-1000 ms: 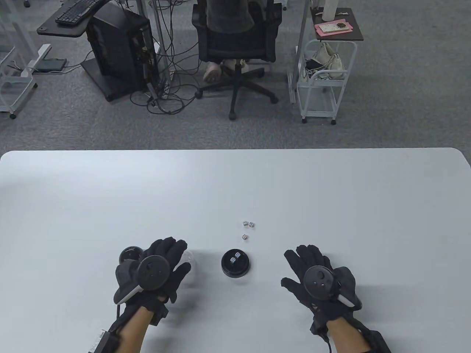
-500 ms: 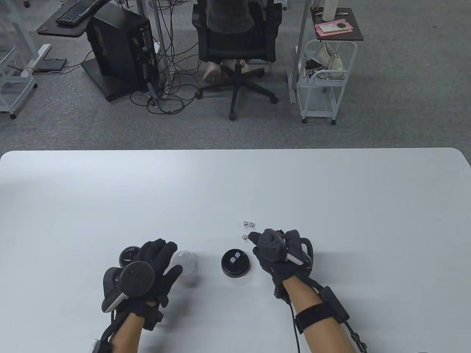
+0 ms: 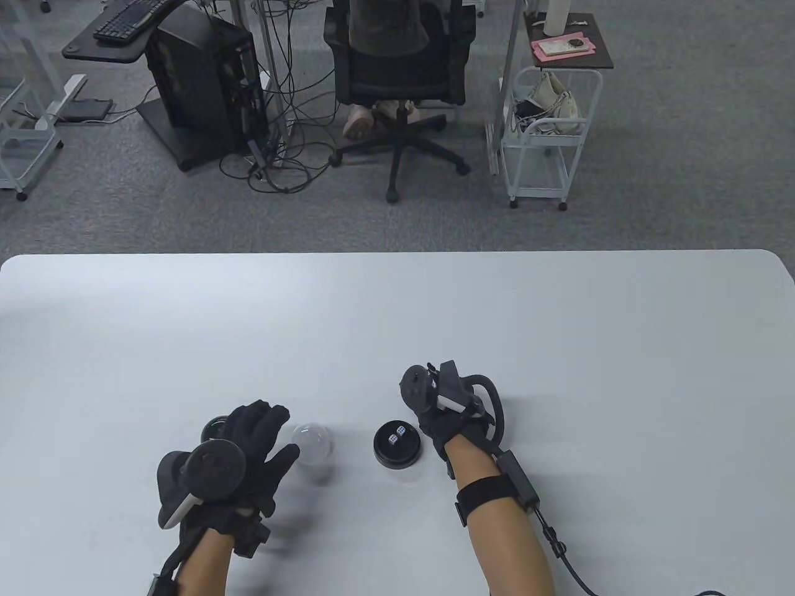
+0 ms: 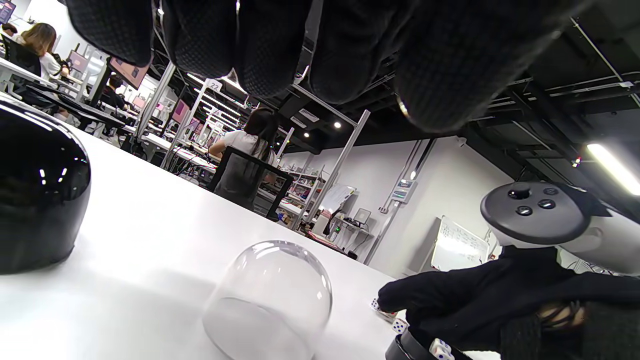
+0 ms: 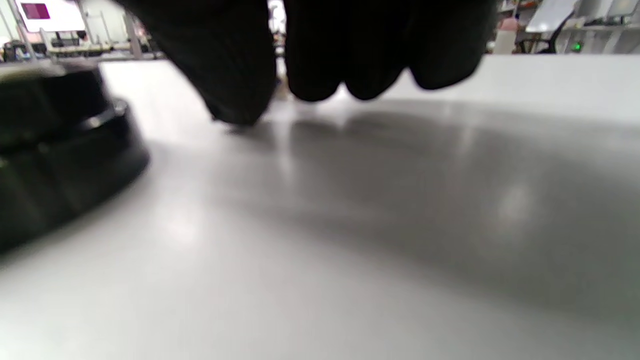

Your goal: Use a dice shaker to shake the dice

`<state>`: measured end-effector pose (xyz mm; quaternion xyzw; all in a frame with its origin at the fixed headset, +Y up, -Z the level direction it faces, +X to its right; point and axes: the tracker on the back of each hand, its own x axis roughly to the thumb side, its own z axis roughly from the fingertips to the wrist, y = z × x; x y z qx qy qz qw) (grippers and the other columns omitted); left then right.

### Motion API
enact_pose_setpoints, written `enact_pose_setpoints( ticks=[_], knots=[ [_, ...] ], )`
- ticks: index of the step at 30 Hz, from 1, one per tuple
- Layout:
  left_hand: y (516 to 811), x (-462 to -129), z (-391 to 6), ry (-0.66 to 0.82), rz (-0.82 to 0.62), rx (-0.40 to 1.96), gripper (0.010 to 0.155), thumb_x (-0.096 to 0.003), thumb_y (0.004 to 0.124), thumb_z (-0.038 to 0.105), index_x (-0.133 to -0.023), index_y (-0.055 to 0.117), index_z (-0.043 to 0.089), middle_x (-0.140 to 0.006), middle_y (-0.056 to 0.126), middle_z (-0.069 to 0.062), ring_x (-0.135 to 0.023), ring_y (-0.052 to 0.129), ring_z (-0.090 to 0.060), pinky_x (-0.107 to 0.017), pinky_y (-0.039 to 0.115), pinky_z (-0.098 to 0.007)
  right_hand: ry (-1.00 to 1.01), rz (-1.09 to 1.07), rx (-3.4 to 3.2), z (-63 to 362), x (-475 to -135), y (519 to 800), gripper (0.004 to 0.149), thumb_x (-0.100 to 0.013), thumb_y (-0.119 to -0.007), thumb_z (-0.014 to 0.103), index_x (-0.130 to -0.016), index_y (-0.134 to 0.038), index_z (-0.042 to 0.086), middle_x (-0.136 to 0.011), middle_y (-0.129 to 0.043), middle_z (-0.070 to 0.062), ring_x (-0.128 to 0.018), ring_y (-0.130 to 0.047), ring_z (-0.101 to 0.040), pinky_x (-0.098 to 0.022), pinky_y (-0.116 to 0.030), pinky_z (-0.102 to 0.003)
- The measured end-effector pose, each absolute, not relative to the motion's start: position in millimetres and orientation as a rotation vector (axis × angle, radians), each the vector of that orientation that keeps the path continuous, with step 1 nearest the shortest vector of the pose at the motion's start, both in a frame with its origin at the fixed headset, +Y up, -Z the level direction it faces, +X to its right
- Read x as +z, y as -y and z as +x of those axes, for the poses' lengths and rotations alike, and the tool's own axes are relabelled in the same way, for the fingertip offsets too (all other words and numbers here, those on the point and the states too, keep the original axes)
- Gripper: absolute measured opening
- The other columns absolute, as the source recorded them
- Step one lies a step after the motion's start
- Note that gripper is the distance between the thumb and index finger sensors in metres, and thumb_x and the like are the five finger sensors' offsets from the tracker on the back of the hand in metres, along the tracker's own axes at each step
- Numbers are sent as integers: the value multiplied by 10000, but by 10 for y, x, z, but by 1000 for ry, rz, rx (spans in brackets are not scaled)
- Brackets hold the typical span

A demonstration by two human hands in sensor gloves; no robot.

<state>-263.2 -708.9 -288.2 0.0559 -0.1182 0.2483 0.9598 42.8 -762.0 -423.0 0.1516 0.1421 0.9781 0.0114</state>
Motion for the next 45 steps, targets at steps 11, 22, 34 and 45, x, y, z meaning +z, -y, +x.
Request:
enact_pose_setpoints(
  ticks=[11,22,34,45],
  knots=[
    [7077,-2877,-2657,227,113,509,649,-515,790,529,-1071,597,257,-1125,578,-188,-1022,537,-501,-670,560,-671,-383,515,3018,486,-4153,7600,406,-564,-819,283,-967,-768,289,-891,-776,-100,-791,-805,-392,-614,-744,-563],
    [7072,-2878,-2670,221,116,509,648,-515,791,528,-1070,599,256,-1125,578,-187,-1021,539,-502,-669,560,-673,-324,785,2860,431,-3585,7343,427,-569,-821,300,-987,-750,248,-901,-760,-114,-807,-783,-406,-620,-730,-572],
    [7069,-2877,-2693,214,123,517,647,-515,791,528,-1071,598,258,-1125,576,-189,-1021,537,-503,-671,557,-672,-167,457,2823,622,-3920,7244,482,-576,-808,310,-1039,-689,245,-946,-725,-139,-840,-752,-429,-637,-706,-585],
    [7074,-2878,-2750,201,122,541,647,-515,791,527,-1071,598,257,-1125,575,-191,-1020,535,-504,-670,556,-674,-331,174,2957,624,-4443,7499,523,-575,-816,342,-1061,-659,232,-979,-677,-169,-864,-706,-455,-653,-675,-603]
  ],
)
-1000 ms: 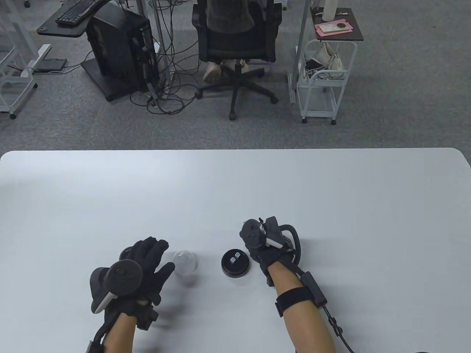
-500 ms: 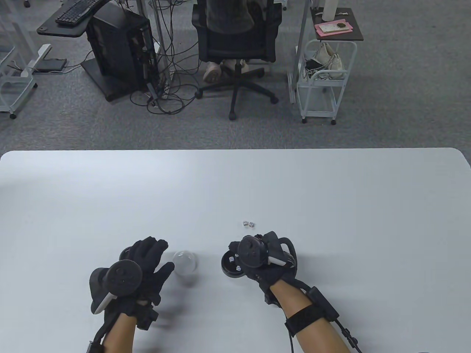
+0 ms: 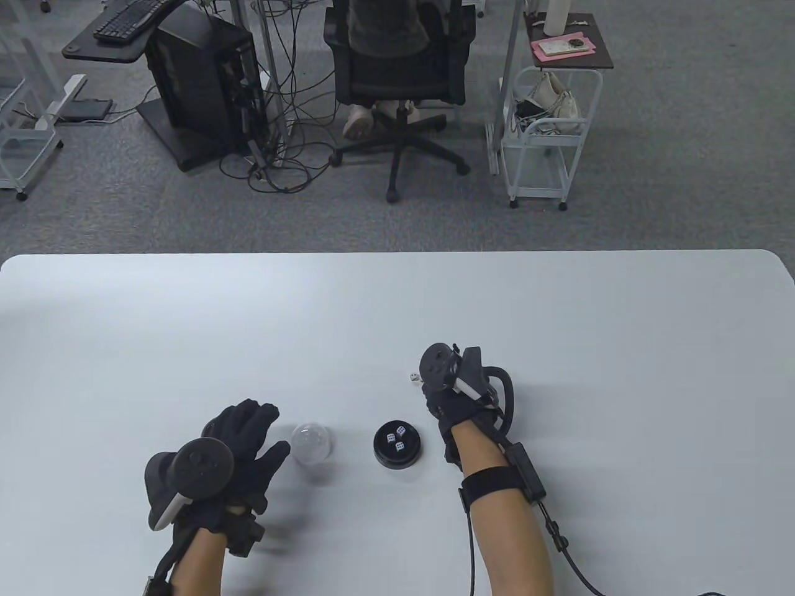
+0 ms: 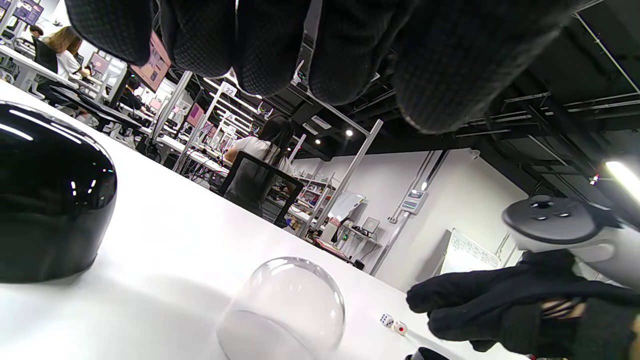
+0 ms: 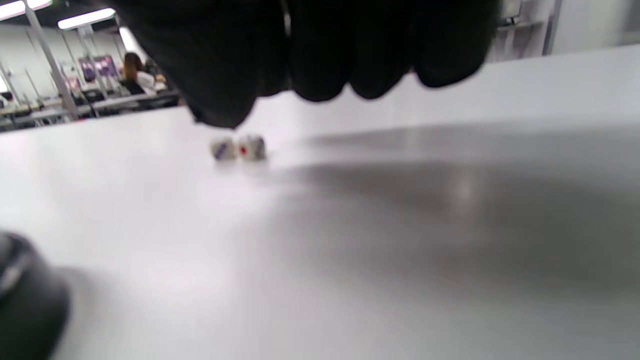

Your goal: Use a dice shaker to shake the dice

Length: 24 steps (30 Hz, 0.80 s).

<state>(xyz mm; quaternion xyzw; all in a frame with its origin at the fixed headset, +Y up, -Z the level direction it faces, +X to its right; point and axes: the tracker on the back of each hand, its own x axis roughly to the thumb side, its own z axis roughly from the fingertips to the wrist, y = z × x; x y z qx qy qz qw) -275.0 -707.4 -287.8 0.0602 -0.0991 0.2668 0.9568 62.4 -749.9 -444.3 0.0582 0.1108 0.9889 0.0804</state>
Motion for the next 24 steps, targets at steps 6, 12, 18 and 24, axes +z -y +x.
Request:
enact_pose_setpoints(
  ticks=[6,12,18,24],
  knots=[
    [7070,-2872,-2764,198,126,545,648,-515,791,527,-1071,600,254,-1125,574,-193,-1021,534,-505,-669,556,-674,-457,142,3001,497,-4596,7632,541,-576,-821,362,-1072,-638,248,-986,-669,-171,-869,-700,-455,-663,-663,-608],
    [7073,-2871,-2766,196,121,544,645,-515,791,526,-1069,601,256,-1125,574,-195,-1020,532,-507,-669,555,-674,-410,167,3030,478,-4594,7653,399,-578,-815,323,-966,-759,248,-939,-723,-147,-834,-749,-433,-647,-689,-598],
    [7068,-2868,-2769,197,126,545,645,-515,793,525,-1069,603,255,-1125,574,-193,-1021,532,-506,-668,555,-676,-411,251,3008,604,-4435,7603,406,-564,-829,307,-952,-778,196,-903,-756,-136,-818,-771,-425,-634,-705,-598],
    [7069,-2871,-2763,203,127,542,646,-515,792,526,-1070,601,256,-1125,575,-191,-1021,534,-505,-670,554,-675,-352,483,2821,631,-4064,7360,434,-566,-826,302,-971,-758,160,-905,-751,-151,-821,-763,-439,-630,-701,-609]
  ],
)
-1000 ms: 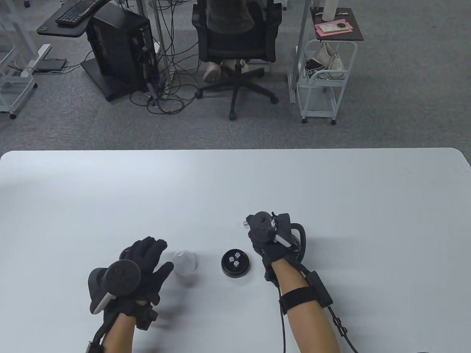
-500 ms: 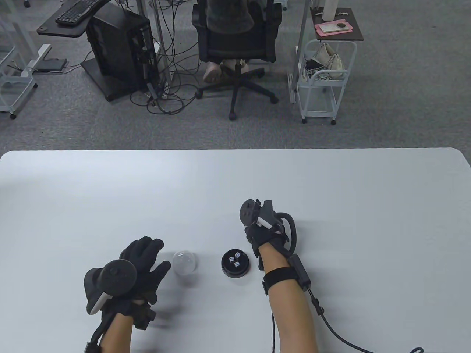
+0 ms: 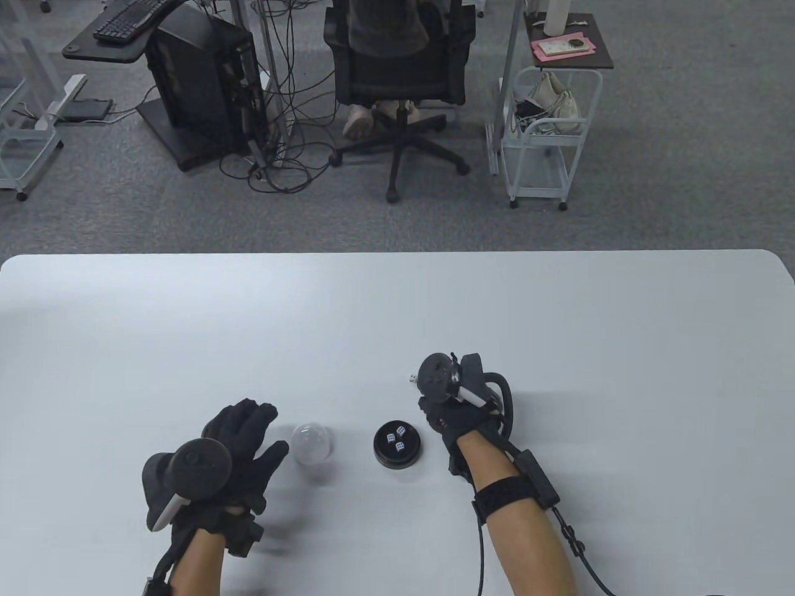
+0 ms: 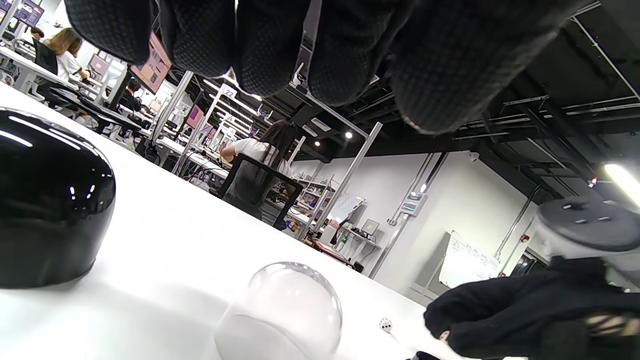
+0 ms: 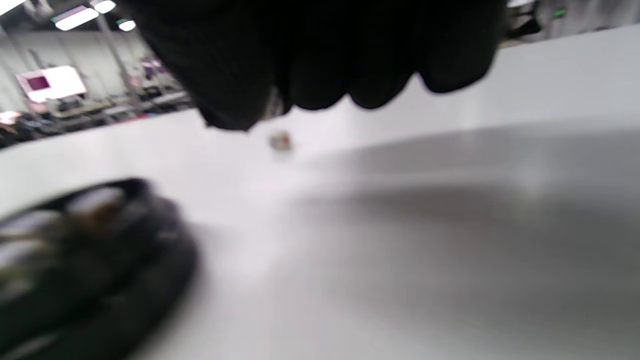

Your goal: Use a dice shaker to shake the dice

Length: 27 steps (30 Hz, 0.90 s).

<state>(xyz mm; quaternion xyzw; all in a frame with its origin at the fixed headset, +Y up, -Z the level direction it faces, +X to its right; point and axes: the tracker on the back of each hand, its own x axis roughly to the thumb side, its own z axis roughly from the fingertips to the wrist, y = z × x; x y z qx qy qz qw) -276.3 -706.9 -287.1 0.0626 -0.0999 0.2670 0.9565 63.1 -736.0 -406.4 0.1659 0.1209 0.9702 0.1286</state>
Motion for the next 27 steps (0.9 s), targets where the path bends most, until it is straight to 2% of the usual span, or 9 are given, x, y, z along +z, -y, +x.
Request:
enact_pose_setpoints(
  ticks=[7,12,20,27],
  knots=[
    [7074,-2868,-2747,207,124,533,645,-516,791,526,-1070,600,256,-1125,575,-192,-1021,532,-506,-669,554,-675,-347,704,2801,384,-3729,7308,434,-568,-825,307,-971,-758,162,-905,-754,-146,-822,-766,-434,-632,-704,-605],
    [7072,-2863,-2754,204,129,538,646,-515,792,525,-1070,601,256,-1125,574,-192,-1021,532,-505,-669,554,-676,-387,740,2842,278,-3703,7357,443,-569,-823,319,-982,-747,180,-919,-746,-143,-834,-760,-431,-637,-702,-601],
    [7071,-2862,-2754,203,130,543,646,-515,792,525,-1070,601,255,-1127,572,-192,-1021,531,-507,-669,553,-677,-247,513,2802,452,-3967,7225,464,-578,-807,308,-1017,-721,185,-955,-717,-161,-862,-729,-449,-649,-683,-608],
    [7070,-2860,-2765,202,134,550,644,-518,791,524,-1070,600,255,-1126,572,-193,-1021,531,-506,-670,553,-676,-207,286,2861,500,-4351,7259,471,-582,-800,307,-1029,-704,198,-962,-703,-165,-863,-723,-450,-649,-679,-609]
  ],
)
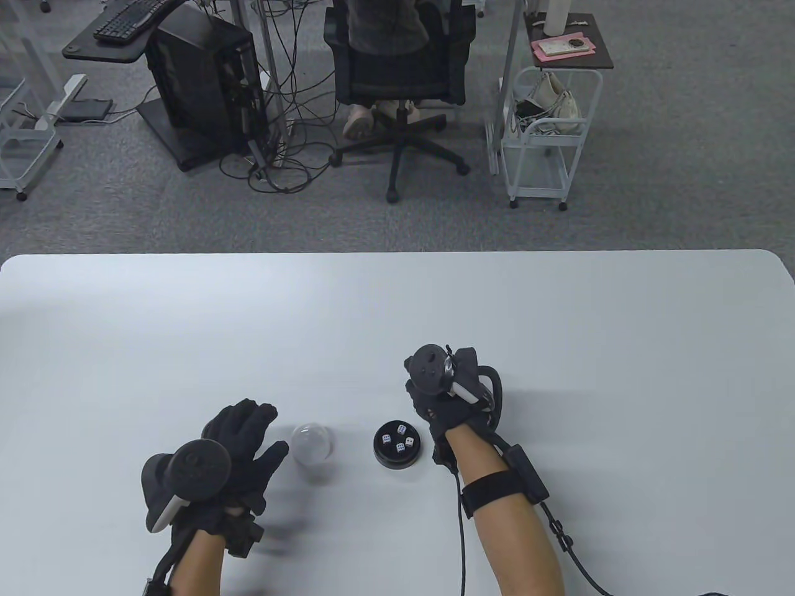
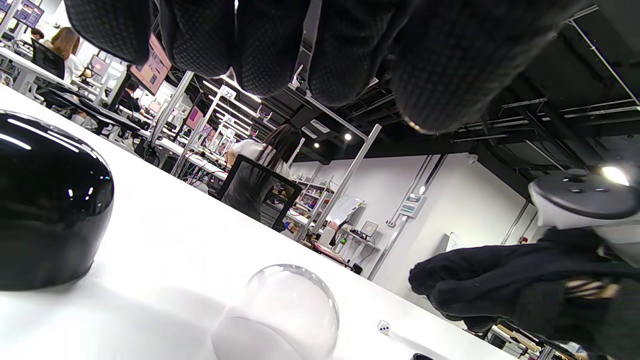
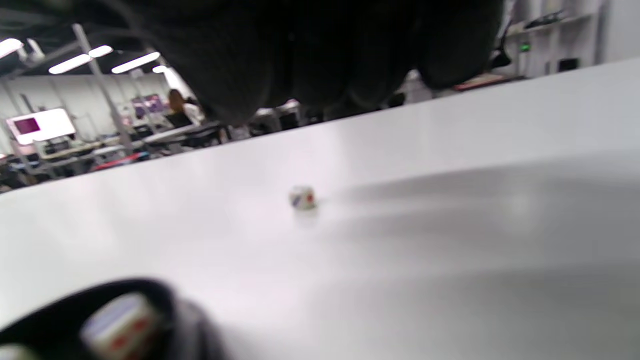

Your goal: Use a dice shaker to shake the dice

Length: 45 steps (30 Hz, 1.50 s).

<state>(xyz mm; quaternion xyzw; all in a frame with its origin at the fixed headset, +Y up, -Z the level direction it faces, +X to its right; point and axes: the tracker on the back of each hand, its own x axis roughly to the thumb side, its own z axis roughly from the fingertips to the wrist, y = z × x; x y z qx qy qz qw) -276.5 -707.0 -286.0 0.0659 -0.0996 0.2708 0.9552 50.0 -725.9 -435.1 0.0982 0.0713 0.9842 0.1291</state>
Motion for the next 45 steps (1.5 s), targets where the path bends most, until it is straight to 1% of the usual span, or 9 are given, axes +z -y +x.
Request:
enact_pose_setpoints(
  ticks=[5,12,20,22,26,29,33,39,45],
  knots=[
    [7062,-2858,-2780,201,135,559,645,-516,791,525,-1070,602,254,-1125,574,-194,-1021,531,-506,-669,553,-676,-315,221,2949,404,-4528,7418,494,-579,-810,330,-1045,-684,224,-979,-683,-172,-876,-704,-458,-659,-667,-615],
    [7063,-2857,-2787,204,129,565,645,-516,792,525,-1070,603,254,-1124,575,-194,-1019,534,-507,-669,555,-674,-475,176,3010,288,-4619,7616,526,-581,-817,345,-1067,-651,233,-1000,-661,-175,-895,-678,-463,-674,-643,-626],
    [7063,-2860,-2784,205,119,562,646,-516,792,525,-1070,602,254,-1124,576,-195,-1020,533,-508,-668,555,-675,-454,190,3072,302,-4599,7637,400,-579,-810,303,-962,-756,204,-905,-766,-134,-829,-768,-426,-645,-693,-604],
    [7064,-2861,-2783,206,118,562,645,-517,792,524,-1070,602,253,-1125,575,-194,-1020,534,-506,-668,555,-675,-459,224,3073,323,-4565,7627,395,-573,-822,305,-950,-773,196,-887,-784,-133,-819,-780,-426,-640,-698,-606],
    [7067,-2865,-2775,210,114,560,645,-516,791,526,-1069,604,253,-1124,578,-193,-1020,535,-506,-668,555,-675,-497,269,3047,427,-4460,7572,405,-577,-817,330,-962,-770,212,-914,-764,-130,-846,-759,-427,-648,-691,-607],
    [7068,-2868,-2764,214,110,559,645,-516,791,525,-1070,604,253,-1124,577,-193,-1020,534,-508,-668,553,-677,-439,306,2977,513,-4342,7491,415,-576,-818,323,-971,-763,207,-924,-754,-138,-851,-750,-436,-648,-689,-609],
    [7075,-2873,-2735,221,105,551,644,-517,791,525,-1069,604,253,-1124,581,-192,-1020,537,-507,-668,555,-676,-370,428,2899,575,-4077,7345,423,-578,-816,320,-980,-753,206,-931,-747,-140,-855,-744,-440,-649,-687,-610],
    [7109,-2888,-2665,233,83,527,643,-517,790,525,-1069,604,253,-1124,581,-189,-1020,537,-505,-669,555,-676,-347,609,2866,450,-3726,7291,425,-579,-815,319,-984,-750,210,-935,-743,-141,-860,-740,-440,-650,-684,-612],
    [7144,-2904,-2637,239,61,515,642,-518,790,524,-1069,604,253,-1123,581,-192,-1020,539,-505,-668,555,-676,-339,676,2907,273,-3618,7383,421,-578,-812,324,-982,-754,219,-937,-743,-144,-863,-739,-440,-652,-683,-610]
  ],
)
